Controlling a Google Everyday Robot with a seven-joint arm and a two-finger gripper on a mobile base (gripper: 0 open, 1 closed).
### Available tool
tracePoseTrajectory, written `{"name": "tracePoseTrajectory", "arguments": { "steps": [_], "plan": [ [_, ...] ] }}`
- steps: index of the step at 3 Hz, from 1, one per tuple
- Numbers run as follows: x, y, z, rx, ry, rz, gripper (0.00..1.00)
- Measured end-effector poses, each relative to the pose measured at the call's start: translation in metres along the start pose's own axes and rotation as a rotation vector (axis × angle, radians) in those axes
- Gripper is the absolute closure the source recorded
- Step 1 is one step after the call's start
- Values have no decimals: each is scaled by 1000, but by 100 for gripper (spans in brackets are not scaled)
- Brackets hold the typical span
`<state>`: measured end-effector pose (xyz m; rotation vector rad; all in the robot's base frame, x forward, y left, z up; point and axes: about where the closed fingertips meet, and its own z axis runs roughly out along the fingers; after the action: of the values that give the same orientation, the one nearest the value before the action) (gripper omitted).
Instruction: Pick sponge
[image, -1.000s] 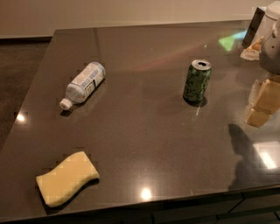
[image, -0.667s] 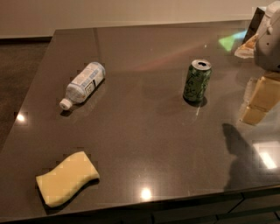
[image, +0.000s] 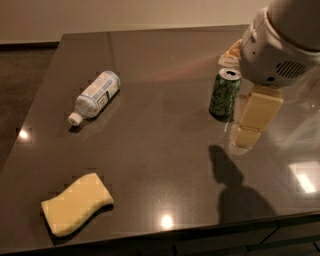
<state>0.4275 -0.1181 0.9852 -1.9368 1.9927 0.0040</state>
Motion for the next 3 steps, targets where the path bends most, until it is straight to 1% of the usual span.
{"name": "tracePoseTrajectory", "arguments": {
  "steps": [1, 2, 3],
  "plan": [
    [-46, 15, 18, -21, -14, -123, 0],
    [-83, 30, 42, -52, -5, -263, 0],
    [-117, 49, 68, -98, 1, -408, 0]
  ]
}}
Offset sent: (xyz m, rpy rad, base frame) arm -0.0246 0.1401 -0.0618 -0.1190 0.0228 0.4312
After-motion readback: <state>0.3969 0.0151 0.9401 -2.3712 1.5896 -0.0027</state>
